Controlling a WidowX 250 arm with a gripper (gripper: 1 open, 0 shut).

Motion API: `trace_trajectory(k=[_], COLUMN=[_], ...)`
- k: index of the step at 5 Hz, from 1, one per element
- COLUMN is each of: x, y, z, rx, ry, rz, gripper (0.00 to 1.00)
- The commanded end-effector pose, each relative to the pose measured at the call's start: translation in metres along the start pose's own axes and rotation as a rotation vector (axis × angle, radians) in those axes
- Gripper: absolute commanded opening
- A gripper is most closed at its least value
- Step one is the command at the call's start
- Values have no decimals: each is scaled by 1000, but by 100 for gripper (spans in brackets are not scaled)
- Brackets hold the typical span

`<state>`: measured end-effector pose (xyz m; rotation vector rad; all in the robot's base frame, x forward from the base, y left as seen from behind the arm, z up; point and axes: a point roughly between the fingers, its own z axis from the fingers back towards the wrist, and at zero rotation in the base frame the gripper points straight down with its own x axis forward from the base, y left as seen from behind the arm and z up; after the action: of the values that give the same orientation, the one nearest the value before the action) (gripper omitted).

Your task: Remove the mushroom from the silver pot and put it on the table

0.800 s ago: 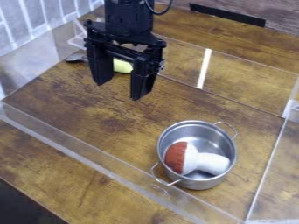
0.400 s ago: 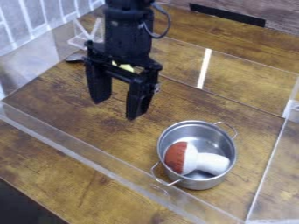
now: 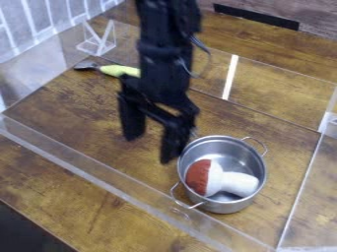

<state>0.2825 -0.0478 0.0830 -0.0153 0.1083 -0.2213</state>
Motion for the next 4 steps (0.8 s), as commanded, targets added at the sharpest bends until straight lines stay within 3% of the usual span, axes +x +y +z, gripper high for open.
trace_trajectory(k=[1, 2, 4], x=[11, 17, 34], y=[-16, -24, -41], z=[10, 15, -7], rx=[19, 25, 34], ry=[-67, -94, -137], rz=[-52, -97, -35], gripper=[100, 100, 100])
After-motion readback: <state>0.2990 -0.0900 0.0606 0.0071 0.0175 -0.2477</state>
